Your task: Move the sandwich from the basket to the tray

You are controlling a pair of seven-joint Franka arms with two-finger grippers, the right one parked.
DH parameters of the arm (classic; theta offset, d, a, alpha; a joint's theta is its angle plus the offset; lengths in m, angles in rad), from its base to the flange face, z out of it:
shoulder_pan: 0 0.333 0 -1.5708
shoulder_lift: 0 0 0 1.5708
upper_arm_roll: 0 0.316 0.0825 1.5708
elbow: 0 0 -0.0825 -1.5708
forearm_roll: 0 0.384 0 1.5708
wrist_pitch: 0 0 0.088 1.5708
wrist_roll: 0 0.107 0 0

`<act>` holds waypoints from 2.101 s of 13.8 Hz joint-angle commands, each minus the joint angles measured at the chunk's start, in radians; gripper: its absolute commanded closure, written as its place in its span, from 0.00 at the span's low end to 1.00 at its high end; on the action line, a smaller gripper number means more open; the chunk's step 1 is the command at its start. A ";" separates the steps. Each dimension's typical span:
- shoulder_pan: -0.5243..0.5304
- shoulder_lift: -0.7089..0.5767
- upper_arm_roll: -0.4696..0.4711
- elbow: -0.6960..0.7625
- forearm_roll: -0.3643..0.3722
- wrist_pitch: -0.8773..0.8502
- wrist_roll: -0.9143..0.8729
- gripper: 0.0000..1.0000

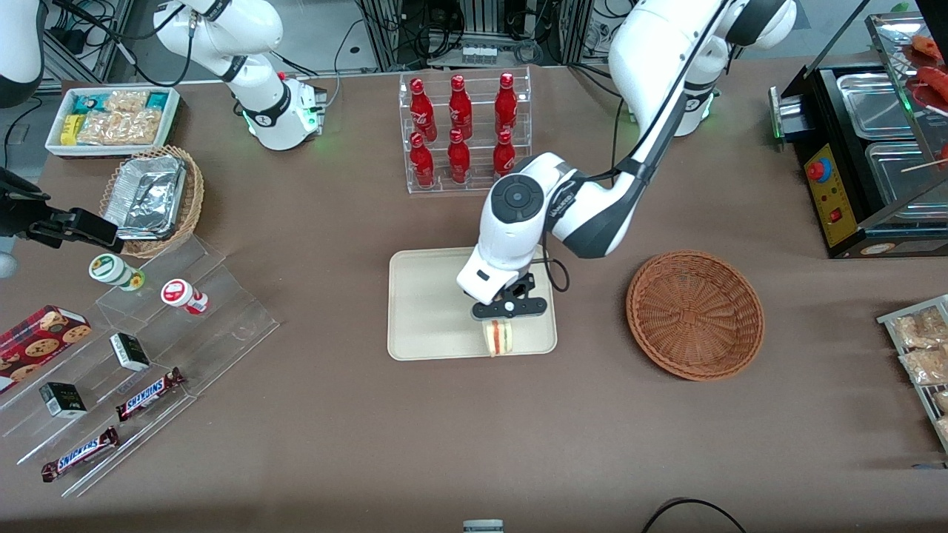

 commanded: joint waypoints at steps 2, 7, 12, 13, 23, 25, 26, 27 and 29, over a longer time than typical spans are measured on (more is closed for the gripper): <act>-0.069 0.041 0.010 0.029 0.031 -0.006 0.026 1.00; -0.116 0.056 0.012 -0.021 0.032 -0.007 0.026 1.00; -0.132 0.085 0.012 -0.032 0.037 -0.010 0.026 1.00; -0.132 0.087 0.012 -0.032 0.037 -0.010 0.026 1.00; -0.126 0.096 0.013 -0.005 0.025 -0.004 0.007 0.00; -0.116 0.046 0.016 0.012 0.022 -0.012 0.001 0.00; -0.116 0.017 0.021 0.012 0.021 -0.010 -0.020 0.00; -0.109 -0.019 0.024 0.014 0.021 -0.013 -0.046 0.00; -0.066 -0.089 0.030 0.006 0.021 -0.047 -0.060 0.00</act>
